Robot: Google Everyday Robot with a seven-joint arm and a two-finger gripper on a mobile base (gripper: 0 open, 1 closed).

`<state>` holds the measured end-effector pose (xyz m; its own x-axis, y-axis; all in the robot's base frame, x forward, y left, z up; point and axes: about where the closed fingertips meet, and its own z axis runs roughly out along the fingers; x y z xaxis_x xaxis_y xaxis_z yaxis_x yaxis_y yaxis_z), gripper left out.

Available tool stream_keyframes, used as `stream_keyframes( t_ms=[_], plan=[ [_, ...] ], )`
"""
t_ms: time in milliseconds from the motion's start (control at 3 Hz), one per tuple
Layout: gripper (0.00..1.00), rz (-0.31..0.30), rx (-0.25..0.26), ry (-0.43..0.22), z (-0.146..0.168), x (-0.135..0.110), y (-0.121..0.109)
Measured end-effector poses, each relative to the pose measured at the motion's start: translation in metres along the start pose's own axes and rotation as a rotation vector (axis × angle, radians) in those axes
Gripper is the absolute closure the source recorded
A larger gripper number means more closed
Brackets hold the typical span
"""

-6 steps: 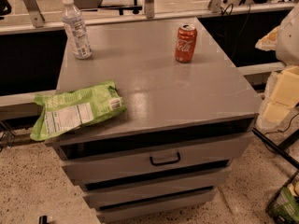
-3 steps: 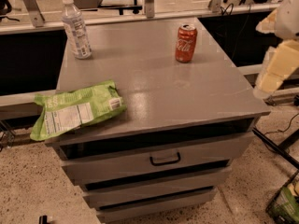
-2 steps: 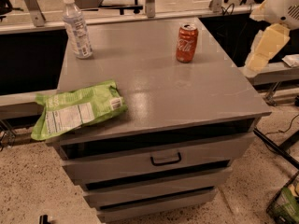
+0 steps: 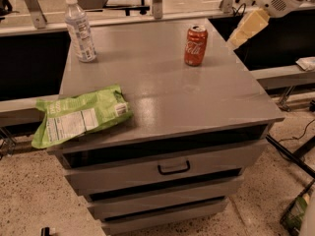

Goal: Move coke can near green rice chip bag

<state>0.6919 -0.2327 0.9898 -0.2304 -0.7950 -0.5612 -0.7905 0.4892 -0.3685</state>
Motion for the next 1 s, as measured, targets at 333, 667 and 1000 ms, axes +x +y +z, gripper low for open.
stream_keyframes(
  t_ms=[333,667,1000],
  plan=[
    [0.00,0.097,0.008,-0.105,0.035,-0.011,-0.024],
    [0.00,0.196,-0.040,-0.228,0.073,-0.027,-0.032],
    [0.00,0.255,-0.085,-0.302,0.104,-0.035,-0.033]
  ],
)
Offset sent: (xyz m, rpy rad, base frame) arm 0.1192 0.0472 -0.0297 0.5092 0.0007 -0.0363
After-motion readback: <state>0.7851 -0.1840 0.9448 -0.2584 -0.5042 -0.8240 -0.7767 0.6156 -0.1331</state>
